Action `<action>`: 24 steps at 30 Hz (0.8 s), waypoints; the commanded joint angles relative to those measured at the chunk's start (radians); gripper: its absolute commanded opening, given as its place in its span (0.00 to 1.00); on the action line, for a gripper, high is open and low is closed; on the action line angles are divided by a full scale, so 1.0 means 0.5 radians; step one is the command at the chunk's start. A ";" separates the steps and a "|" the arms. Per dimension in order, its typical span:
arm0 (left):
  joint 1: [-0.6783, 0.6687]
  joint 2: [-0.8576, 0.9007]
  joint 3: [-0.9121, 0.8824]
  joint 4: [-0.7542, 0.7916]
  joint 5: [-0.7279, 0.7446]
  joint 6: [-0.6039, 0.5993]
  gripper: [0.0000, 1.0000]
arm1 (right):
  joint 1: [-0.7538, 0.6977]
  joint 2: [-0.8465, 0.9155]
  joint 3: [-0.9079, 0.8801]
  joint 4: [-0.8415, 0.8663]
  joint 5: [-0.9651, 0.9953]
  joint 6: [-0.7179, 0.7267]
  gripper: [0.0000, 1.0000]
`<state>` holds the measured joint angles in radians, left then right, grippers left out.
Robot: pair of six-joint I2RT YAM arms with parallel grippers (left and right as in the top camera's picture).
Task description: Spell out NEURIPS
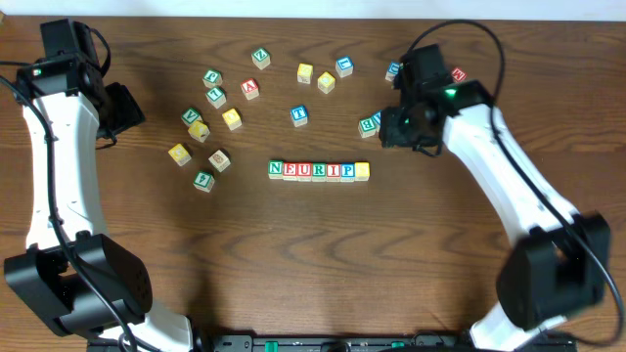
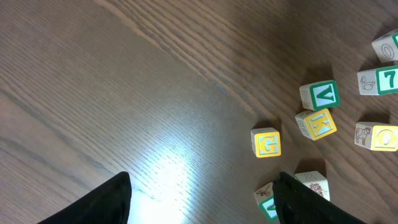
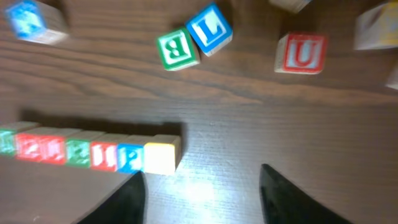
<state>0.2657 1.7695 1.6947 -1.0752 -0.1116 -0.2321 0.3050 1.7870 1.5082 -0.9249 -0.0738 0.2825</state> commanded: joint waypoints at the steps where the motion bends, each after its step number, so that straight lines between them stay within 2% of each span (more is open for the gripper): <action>1: 0.005 0.008 0.022 -0.011 -0.025 0.003 0.72 | -0.012 -0.179 0.033 -0.038 0.031 -0.037 0.62; 5: 0.005 0.008 0.022 -0.011 -0.025 0.003 0.72 | -0.012 -0.367 0.033 -0.087 0.031 -0.037 0.76; 8: 0.005 0.008 0.022 -0.011 -0.025 0.003 0.72 | -0.012 -0.509 0.033 -0.120 0.034 -0.037 0.90; 9: 0.005 0.008 0.022 -0.011 -0.025 0.003 0.72 | -0.012 -0.556 0.033 -0.127 0.039 -0.037 0.98; 16: 0.005 0.008 0.022 -0.011 -0.025 0.003 0.72 | -0.012 -0.829 0.032 -0.206 0.037 -0.036 0.99; 24: 0.005 0.008 0.022 -0.011 -0.025 0.003 0.72 | -0.007 -0.929 0.032 -0.401 0.092 -0.037 0.99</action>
<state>0.2657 1.7695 1.6947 -1.0752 -0.1116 -0.2321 0.3050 1.3277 1.5101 -1.0977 -0.0582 0.2687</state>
